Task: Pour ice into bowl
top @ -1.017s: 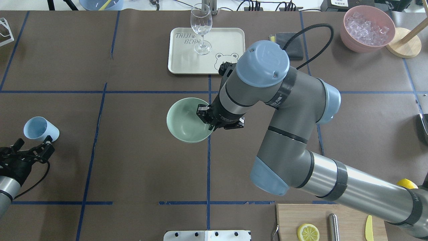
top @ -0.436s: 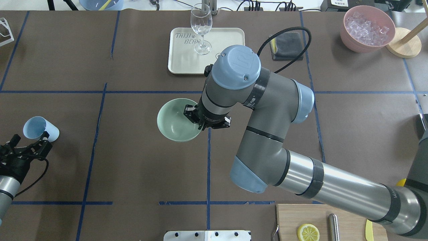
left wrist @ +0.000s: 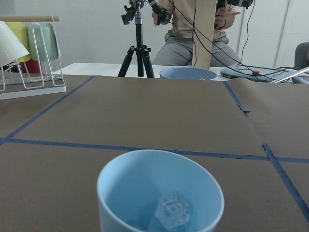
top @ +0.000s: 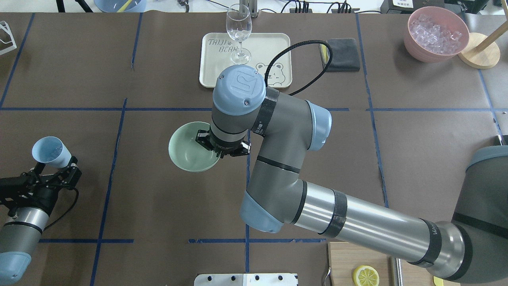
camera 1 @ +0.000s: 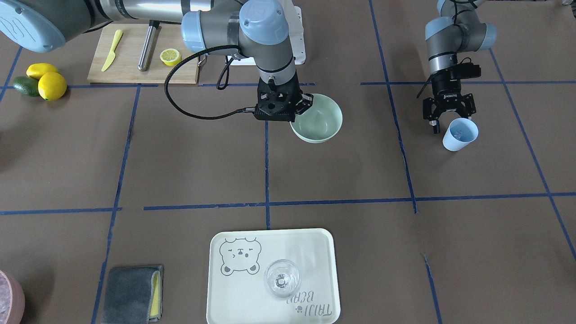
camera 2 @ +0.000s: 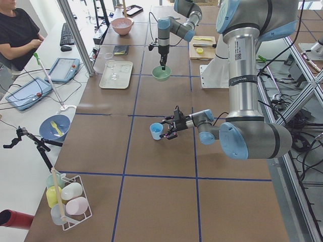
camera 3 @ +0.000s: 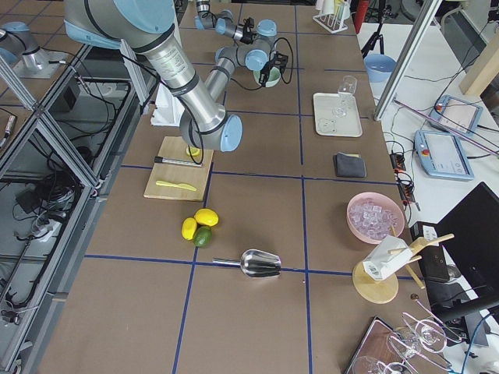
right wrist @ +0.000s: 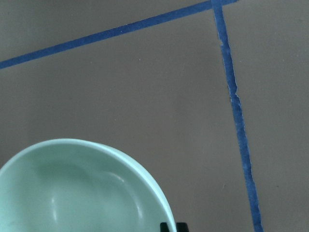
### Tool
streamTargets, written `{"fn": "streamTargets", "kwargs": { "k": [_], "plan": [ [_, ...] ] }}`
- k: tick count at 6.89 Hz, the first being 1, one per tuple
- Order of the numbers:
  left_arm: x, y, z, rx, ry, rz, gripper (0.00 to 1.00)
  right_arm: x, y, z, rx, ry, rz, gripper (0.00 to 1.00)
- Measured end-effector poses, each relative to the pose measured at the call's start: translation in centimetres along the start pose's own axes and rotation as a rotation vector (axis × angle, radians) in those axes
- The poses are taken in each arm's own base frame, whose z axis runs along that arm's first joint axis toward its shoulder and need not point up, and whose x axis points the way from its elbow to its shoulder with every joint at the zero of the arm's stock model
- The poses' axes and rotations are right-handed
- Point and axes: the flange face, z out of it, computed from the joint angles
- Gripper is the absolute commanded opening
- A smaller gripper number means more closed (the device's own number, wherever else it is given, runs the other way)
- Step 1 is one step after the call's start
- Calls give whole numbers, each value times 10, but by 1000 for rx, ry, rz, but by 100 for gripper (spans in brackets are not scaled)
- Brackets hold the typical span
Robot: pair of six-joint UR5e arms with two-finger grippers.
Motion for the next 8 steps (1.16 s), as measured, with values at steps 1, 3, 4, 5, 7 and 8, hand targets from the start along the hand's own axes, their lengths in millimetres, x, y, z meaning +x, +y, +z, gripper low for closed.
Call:
{"fn": "streamTargets", "kwargs": {
  "k": [1,3,4,5,7,8],
  "plan": [
    [-1,1,3,3,-5,2,99,-3,1,1,0,1,0,0],
    [-7,-4,9,18,-21,4,99,-5,3,2,-1,1,-1,0],
    [-11,-9,13,28,-32,4,99,-6,5,3,-2,0,-1,0],
    [-16,-12,18,36,-44,6,99,-8,9,3,-1,-1,-3,0],
    [-22,-14,24,42,-59,10,90,-12,14,5,2,-2,-3,0],
    [-22,-12,26,41,-62,14,50,-13,15,5,5,-2,-3,0]
  ]
}}
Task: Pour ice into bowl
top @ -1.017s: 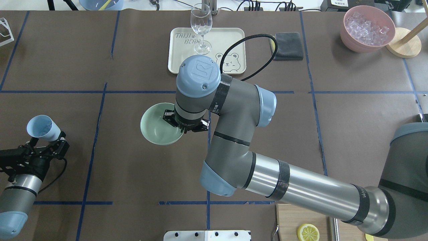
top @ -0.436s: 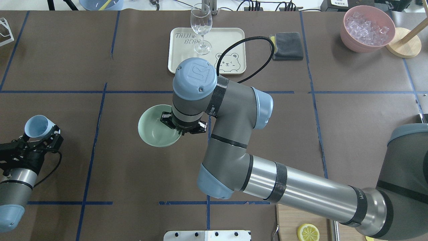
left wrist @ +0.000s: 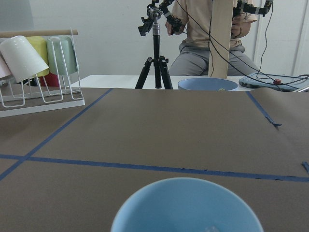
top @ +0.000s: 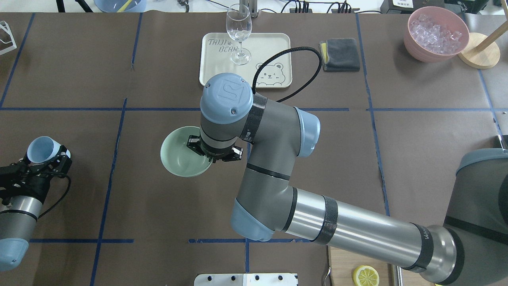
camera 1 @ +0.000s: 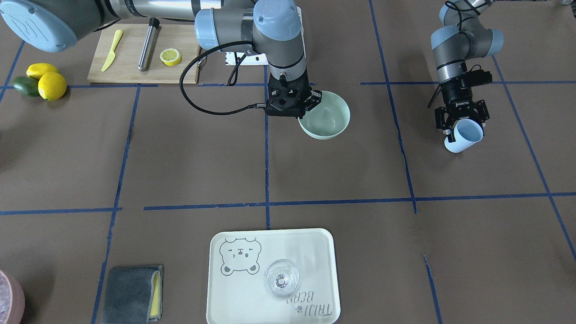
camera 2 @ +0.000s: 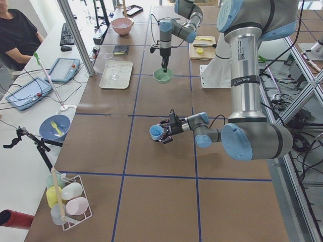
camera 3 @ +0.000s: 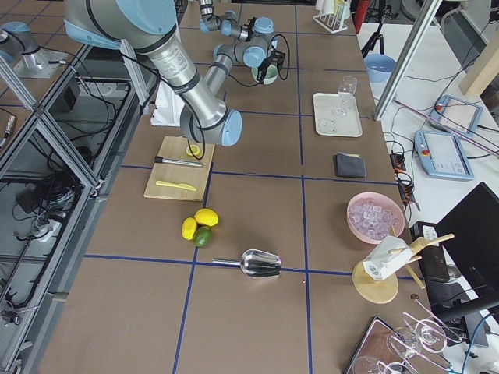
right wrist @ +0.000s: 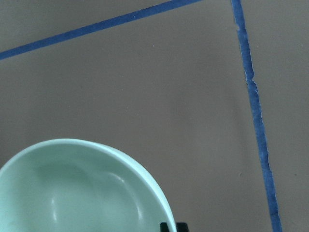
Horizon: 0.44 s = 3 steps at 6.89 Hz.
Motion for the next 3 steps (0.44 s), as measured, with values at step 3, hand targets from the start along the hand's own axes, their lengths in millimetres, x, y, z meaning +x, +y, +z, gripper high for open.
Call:
{"fn": "streamTargets", "kwargs": {
  "k": [3],
  "plan": [
    [6,0,3,-1,0,-10,0,0,0,0,3,1,1,0]
  ]
}}
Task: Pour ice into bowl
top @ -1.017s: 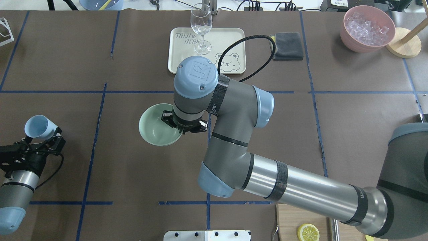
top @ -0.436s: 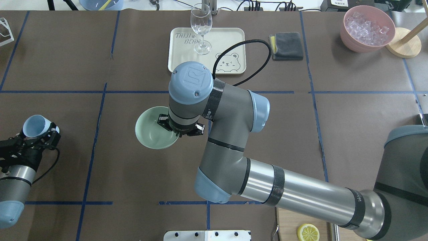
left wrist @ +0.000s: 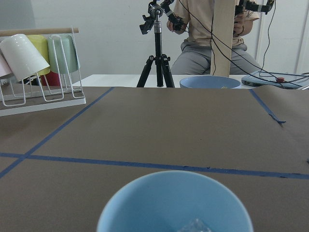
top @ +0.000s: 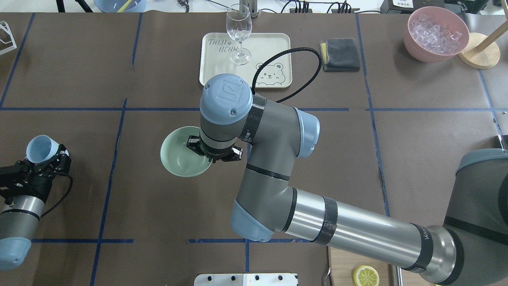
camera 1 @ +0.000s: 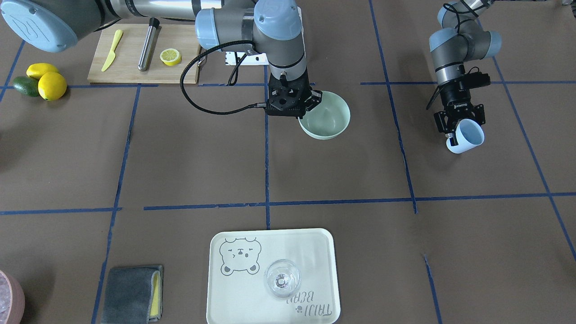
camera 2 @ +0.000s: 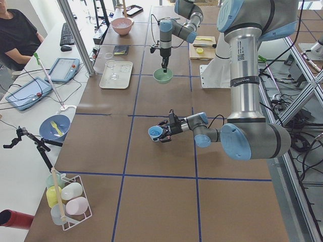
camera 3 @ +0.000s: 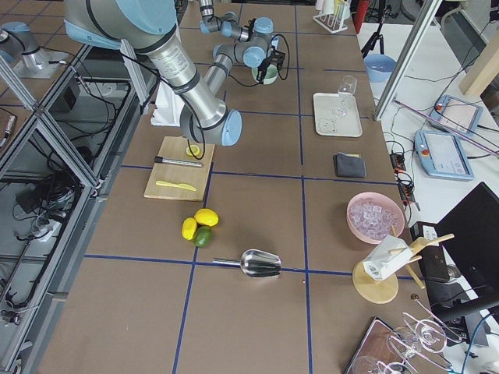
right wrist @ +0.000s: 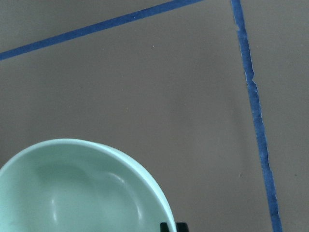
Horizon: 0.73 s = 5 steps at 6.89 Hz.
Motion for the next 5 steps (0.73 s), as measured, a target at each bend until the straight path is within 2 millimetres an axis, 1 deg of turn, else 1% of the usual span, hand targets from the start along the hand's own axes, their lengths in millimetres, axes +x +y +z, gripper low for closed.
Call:
{"fn": "streamTargets", "kwargs": {
  "k": [1,2,3,4,5],
  "plan": [
    [7,-13,-1,-5,9,-1,0,0,0,2,4,3,0,0],
    [16,-35,-6,-5,39,12,0,-1,0,6,17,4,-4,0],
    [21,-57,-11,9,69,26,0,-6,0,17,29,1,-10,0],
    [20,-75,-14,24,83,36,0,-16,-1,33,38,-4,-18,0],
    [18,-87,-18,33,87,41,0,-26,-1,51,53,-7,-26,0]
  ]
}}
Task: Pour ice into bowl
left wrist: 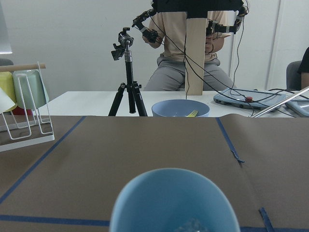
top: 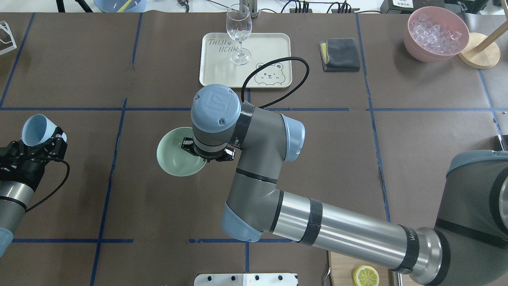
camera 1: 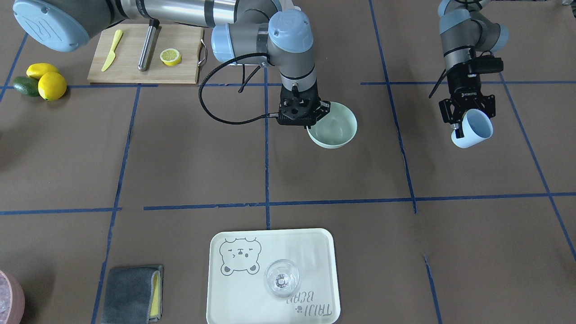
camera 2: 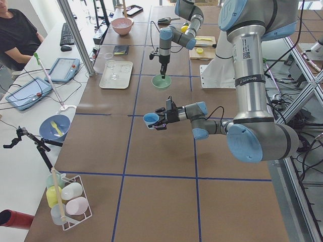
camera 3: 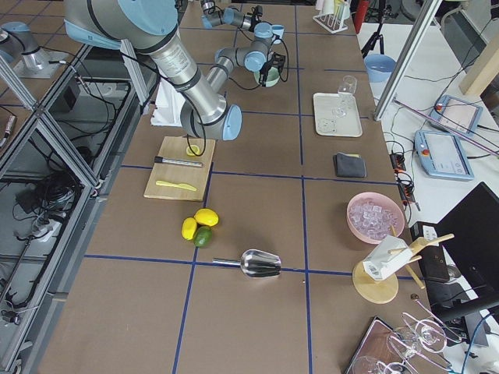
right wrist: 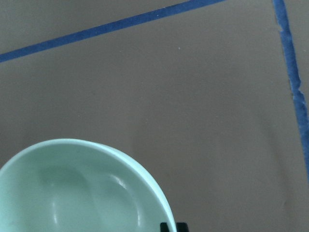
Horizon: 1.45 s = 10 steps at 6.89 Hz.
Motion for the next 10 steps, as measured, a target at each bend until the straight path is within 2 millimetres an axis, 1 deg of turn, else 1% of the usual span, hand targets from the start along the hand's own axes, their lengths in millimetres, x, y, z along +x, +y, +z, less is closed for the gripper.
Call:
{"fn": "streamTargets", "kwargs": {
  "k": [1,2,3,4,5,6,7,8,9,10],
  "plan": [
    [-2,-7,-3,3,2,1,0,-5,2,17,19,-10,-10,76],
    [-2,-9,-4,5,3,1,0,-6,3,27,32,-23,-17,100],
    [-2,-11,-5,5,4,2,0,-7,2,29,44,-40,-18,100],
    [0,-12,-5,6,8,0,0,-11,2,24,55,-72,-15,100],
    [6,-16,-6,8,16,0,0,-14,4,12,58,-110,-8,100],
    [13,-18,-7,12,24,26,0,-8,3,-5,59,-134,-3,100],
    [25,-20,-7,17,36,78,0,20,-4,-23,55,-141,3,100],
    [45,-21,-7,23,54,133,0,63,-18,-42,44,-146,12,100],
    [69,-21,-5,27,70,168,0,112,-33,-60,33,-145,25,100],
    [102,-19,-2,22,74,199,0,158,-44,-75,27,-138,22,100]
  ]
}}
